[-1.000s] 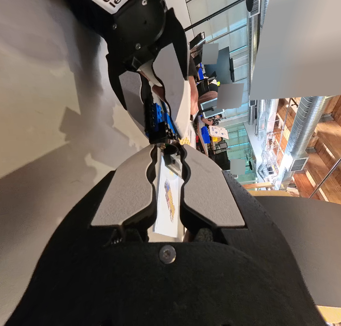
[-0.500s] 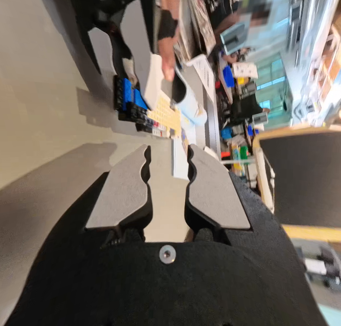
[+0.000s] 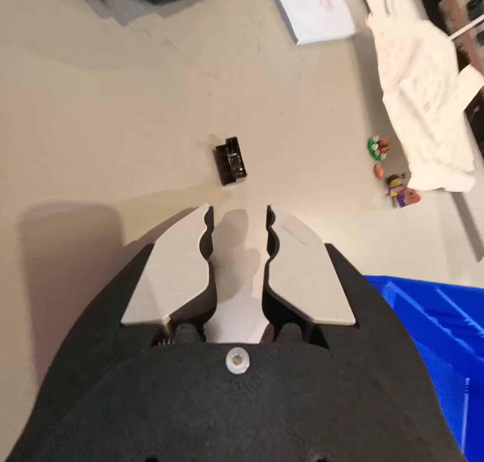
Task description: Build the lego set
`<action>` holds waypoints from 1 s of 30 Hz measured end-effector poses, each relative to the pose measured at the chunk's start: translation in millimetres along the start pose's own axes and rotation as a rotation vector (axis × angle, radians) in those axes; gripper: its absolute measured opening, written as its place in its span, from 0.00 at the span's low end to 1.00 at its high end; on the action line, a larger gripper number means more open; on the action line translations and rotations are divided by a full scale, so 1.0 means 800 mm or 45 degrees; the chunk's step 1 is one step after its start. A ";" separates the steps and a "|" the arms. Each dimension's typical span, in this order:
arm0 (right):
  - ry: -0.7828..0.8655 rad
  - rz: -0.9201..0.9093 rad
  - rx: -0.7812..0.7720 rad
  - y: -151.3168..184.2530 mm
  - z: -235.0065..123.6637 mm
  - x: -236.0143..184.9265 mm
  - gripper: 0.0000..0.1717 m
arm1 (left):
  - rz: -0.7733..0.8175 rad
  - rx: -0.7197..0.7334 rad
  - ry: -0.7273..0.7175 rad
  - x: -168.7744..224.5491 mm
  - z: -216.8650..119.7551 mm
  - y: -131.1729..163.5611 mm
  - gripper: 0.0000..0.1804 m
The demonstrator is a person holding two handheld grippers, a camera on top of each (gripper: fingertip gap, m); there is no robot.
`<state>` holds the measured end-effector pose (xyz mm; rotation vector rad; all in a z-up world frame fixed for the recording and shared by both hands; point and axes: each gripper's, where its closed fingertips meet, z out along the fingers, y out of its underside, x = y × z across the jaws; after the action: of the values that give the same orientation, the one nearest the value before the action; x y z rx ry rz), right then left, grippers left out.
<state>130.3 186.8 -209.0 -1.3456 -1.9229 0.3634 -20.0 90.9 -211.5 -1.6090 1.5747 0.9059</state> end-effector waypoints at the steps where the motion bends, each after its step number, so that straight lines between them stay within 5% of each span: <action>1: -0.021 0.029 -0.015 0.002 0.002 -0.001 0.23 | -0.045 -0.001 0.036 0.000 -0.001 0.001 0.22; 10: -0.164 0.167 -0.037 -0.009 0.027 -0.003 0.27 | -0.396 0.065 0.338 0.001 0.001 0.005 0.30; 17: -0.169 0.127 -0.039 -0.017 0.045 -0.005 0.12 | -0.590 0.184 0.553 0.011 -0.009 -0.002 0.38; 21: -0.126 0.032 -0.009 -0.028 0.049 -0.006 0.12 | -0.686 0.233 0.529 0.007 -0.018 -0.003 0.40; 26: 0.051 -0.250 0.299 -0.089 0.040 -0.007 0.12 | -0.876 0.318 0.329 -0.018 -0.027 -0.001 0.35; 30: 0.291 -0.638 0.645 -0.155 0.019 -0.027 0.12 | -1.087 0.509 0.355 -0.024 -0.046 -0.016 0.31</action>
<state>38.4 119.7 -152.6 -0.5305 -1.7427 0.3896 -7.2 69.2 -176.0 -1.8864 0.9601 -0.0845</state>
